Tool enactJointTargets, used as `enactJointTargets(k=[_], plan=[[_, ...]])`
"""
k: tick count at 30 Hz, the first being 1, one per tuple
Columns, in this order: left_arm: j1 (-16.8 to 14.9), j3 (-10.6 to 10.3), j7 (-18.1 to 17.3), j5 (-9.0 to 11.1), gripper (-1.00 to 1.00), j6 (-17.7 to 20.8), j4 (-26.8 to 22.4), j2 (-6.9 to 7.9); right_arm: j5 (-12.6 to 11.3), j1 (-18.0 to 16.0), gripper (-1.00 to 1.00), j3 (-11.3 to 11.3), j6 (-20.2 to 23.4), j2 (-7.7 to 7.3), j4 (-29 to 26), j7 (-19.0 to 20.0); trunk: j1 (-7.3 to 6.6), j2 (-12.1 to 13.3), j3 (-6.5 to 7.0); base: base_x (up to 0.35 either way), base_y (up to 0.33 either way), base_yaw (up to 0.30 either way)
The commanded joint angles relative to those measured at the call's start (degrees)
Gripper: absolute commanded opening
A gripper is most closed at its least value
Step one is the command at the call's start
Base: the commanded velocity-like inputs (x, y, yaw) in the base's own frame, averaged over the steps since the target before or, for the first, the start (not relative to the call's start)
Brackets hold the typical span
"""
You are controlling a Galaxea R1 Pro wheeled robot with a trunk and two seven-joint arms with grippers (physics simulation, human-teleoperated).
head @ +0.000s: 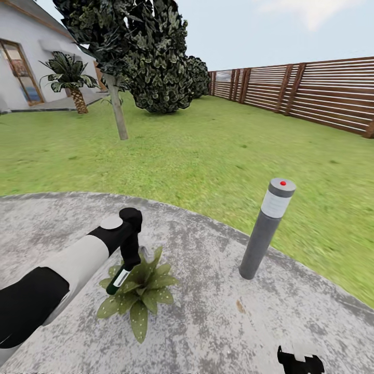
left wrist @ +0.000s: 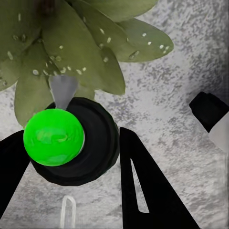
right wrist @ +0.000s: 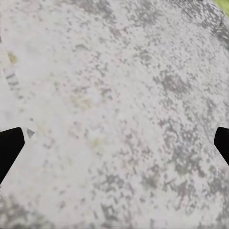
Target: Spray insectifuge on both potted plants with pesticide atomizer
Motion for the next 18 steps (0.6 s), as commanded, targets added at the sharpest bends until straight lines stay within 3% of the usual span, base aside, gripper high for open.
enactJointTargets(k=[1,5,9,18], plan=[[-0.1,-0.2,-0.5,-0.7,-1.00,0.6,-0.1,0.05,0.6,0.0,1.00,-0.4,-0.2,0.01,0.1,-0.2,-0.02,0.0,-0.05,-0.021,-0.012,0.025],[-0.1,-0.2,-0.5,-4.4,-1.00,0.7,-0.1,0.11,0.6,0.0,1.00,-0.4,-0.2,0.01,0.1,-0.2,-0.02,0.0,-0.05,-0.006,-0.003,0.023],[0.0,-0.1,-0.5,-7.2,-1.00,0.6,-0.1,0.16,0.6,0.0,1.00,-0.4,-0.2,0.01,0.1,-0.2,-0.02,0.0,-0.05,-0.001,0.000,0.222],[0.2,-0.2,-0.5,-7.9,-1.00,0.5,0.0,0.41,0.5,0.0,1.00,-0.4,-0.2,0.01,0.1,-0.1,-0.02,0.0,-0.05,0.001,0.000,0.276]])
